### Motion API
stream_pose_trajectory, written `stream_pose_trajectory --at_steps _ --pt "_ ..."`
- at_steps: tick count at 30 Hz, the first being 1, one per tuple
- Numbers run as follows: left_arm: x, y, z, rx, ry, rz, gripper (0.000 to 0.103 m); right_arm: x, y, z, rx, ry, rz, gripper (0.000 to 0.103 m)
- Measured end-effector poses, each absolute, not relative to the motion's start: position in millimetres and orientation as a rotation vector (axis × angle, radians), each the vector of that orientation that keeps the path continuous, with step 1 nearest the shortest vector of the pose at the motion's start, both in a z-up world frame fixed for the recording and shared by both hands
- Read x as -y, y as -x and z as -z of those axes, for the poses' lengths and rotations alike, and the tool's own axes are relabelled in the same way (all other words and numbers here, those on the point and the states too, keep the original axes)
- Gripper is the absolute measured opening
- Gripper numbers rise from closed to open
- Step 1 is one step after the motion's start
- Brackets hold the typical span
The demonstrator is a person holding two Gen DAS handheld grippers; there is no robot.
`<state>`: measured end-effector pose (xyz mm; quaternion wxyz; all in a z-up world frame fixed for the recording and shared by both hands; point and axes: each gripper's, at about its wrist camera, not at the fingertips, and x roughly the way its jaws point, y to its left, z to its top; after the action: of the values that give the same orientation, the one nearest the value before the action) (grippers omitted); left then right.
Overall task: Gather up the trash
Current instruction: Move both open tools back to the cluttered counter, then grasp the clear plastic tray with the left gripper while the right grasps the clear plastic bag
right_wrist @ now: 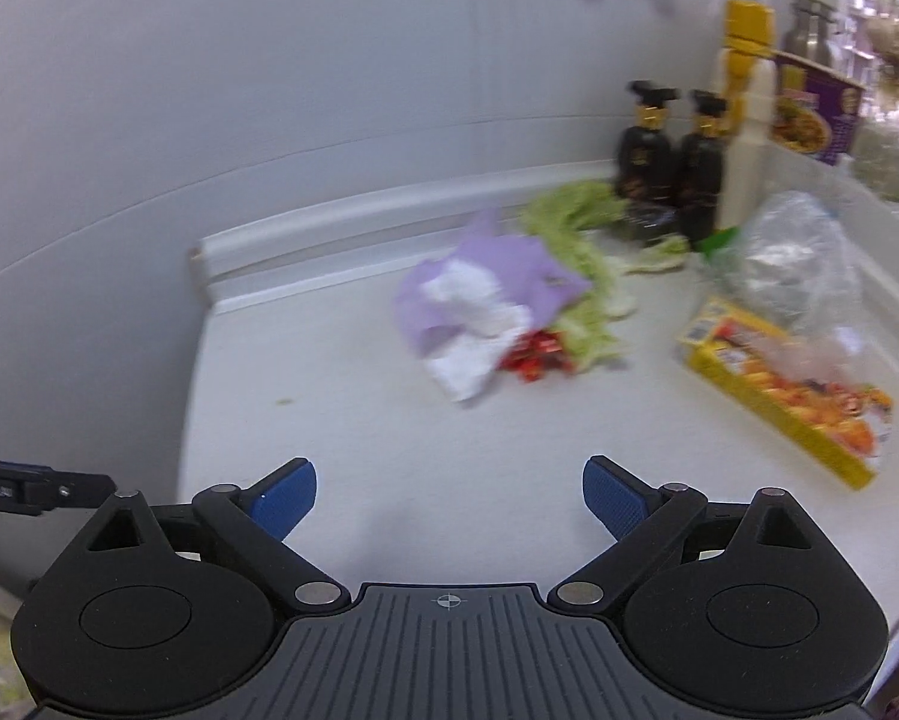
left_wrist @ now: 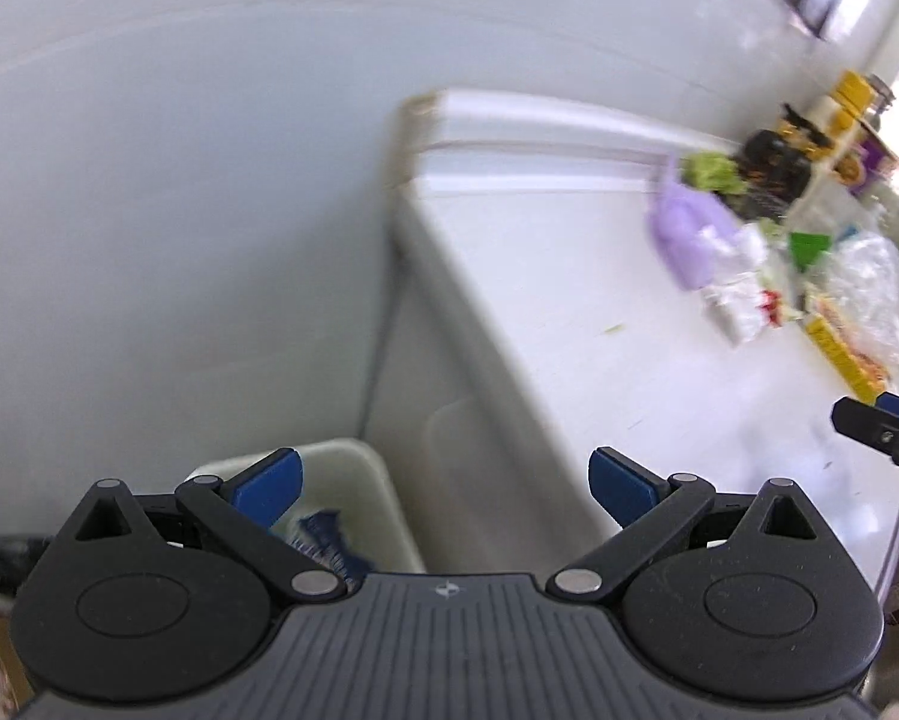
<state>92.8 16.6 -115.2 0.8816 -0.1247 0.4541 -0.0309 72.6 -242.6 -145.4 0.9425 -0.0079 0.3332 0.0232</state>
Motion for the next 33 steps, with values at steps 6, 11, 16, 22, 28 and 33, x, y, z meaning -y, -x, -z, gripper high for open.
stream_pose_trajectory --at_steps 6,11,16,22,28,33 --pt "30 -138 93 -0.899 0.191 0.176 0.102 287 -82 133 -0.639 0.036 0.047 0.097" --pt "71 -180 84 -0.859 0.135 0.261 0.102 319 -96 129 -0.607 0.002 0.103 0.097" --pt "105 -220 78 -0.801 0.081 0.329 0.098 342 -109 123 -0.575 -0.007 0.136 0.097" --pt "138 -264 73 -0.763 0.056 0.396 0.084 363 -126 120 -0.548 0.000 0.171 0.098" --pt "170 -292 71 -0.725 0.031 0.475 0.080 380 -145 126 -0.546 -0.024 0.192 0.098" --pt "197 -315 82 -0.760 0.060 0.517 0.084 390 -161 133 -0.549 -0.070 0.208 0.098"
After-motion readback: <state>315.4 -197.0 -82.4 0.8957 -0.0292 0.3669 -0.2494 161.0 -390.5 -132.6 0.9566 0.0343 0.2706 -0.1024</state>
